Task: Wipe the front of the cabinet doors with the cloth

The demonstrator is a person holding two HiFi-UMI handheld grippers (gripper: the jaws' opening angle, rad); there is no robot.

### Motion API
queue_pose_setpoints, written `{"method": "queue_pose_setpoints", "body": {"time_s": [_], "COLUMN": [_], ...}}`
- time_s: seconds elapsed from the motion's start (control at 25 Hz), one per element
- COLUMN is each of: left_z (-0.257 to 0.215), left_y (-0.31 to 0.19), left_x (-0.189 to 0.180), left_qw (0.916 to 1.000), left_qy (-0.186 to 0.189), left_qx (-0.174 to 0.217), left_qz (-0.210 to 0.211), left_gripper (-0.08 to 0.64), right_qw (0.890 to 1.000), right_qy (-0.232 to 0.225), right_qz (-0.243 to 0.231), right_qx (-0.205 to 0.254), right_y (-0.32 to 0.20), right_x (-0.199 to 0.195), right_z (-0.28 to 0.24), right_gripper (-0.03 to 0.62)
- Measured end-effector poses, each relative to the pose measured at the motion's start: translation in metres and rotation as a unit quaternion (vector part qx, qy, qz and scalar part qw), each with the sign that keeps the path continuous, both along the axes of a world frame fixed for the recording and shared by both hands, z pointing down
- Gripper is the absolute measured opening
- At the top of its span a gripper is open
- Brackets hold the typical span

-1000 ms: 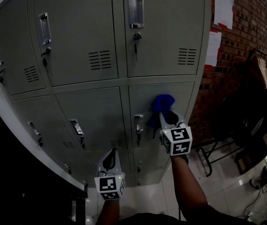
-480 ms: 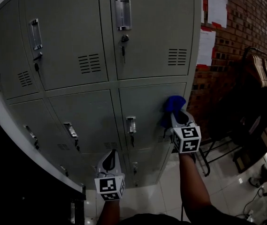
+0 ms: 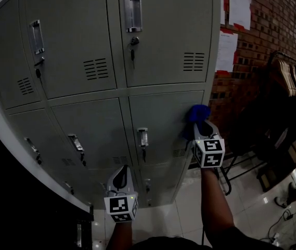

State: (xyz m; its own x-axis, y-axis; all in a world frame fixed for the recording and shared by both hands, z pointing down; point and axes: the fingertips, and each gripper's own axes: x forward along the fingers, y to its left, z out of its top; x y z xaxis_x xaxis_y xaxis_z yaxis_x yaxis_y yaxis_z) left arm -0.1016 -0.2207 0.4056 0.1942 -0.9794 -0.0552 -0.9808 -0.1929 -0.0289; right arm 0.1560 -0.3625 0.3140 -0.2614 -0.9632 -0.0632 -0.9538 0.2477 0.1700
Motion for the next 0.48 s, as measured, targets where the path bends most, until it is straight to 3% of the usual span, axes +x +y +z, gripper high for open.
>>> {"method": "queue_pose_setpoints", "body": {"time_s": [0.24,0.48], "left_z": [0.003,0.0], "left_y": [0.001,0.005], "left_x": [-0.006,-0.024], "left_qw": [1.0,0.9999], "left_qy": [-0.002,-0.003], "left_qx": [-0.002,0.003], "left_qz": [-0.002,-0.016], "left_gripper": [0.017,0.017], "right_qw": [0.999,0.997], "right_qy": [-0.007,-0.013], "right_qz": [-0.02,-0.081], "right_qx": [0.028,-0.006], "right_y": [0.036,0.056], "right_x": [-0.032,-0.097], "right_z": [-0.016,0.024], "right_gripper": [0.064,0.064]}}
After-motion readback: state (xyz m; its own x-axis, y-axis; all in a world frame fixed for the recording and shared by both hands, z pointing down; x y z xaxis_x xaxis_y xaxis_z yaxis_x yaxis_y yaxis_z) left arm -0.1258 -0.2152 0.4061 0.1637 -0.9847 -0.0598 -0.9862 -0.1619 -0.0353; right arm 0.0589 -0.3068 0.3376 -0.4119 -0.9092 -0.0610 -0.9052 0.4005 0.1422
